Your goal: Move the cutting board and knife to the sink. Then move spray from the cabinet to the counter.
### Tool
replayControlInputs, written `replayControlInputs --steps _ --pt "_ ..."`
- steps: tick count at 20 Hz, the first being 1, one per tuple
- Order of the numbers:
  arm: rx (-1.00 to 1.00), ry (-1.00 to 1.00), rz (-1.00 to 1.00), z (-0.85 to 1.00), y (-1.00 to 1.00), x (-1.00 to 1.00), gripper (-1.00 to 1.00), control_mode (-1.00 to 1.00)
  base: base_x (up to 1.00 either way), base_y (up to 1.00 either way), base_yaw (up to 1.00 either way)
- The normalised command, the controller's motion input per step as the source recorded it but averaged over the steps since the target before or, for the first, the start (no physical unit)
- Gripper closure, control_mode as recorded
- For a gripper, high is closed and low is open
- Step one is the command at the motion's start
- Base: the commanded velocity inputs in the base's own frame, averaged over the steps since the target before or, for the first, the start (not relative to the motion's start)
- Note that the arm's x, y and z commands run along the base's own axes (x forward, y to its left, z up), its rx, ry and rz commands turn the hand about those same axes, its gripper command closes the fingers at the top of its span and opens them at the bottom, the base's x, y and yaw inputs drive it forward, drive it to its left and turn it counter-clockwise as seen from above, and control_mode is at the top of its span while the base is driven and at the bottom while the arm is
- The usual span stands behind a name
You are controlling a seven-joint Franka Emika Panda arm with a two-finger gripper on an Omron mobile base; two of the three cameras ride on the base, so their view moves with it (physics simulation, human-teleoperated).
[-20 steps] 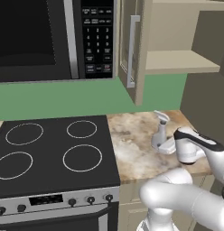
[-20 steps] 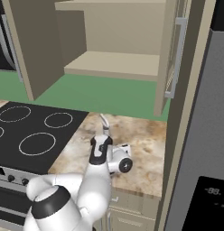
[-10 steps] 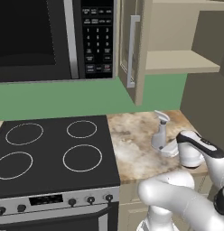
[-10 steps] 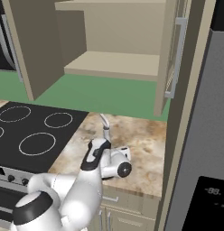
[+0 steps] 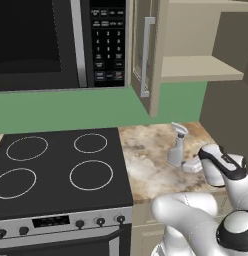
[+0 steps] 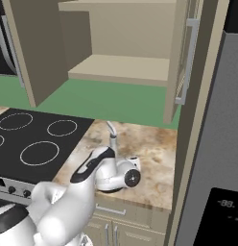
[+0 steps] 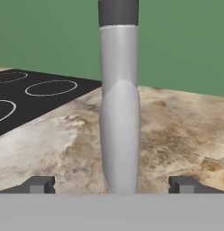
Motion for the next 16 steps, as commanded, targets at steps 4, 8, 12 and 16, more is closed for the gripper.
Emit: replayControlInputs --steps 4,8,12,16 --pt "0.05 0.13 -0.08 0.38 0.07 -0.34 -1.00 -1.00 0.00 0.00 0.00" --pt "0.06 0.09 -0.06 0.48 0.06 -0.28 -1.00 -1.00 0.00 0.00 0.00" --pt "0.01 0.07 -0.03 0.55 0.14 -0.23 -1.00 -1.00 0.00 0.00 0.00" --pt "0.00 0.08 -0.01 0.58 0.11 -0.22 -1.00 -1.00 0.00 0.00 0.00"
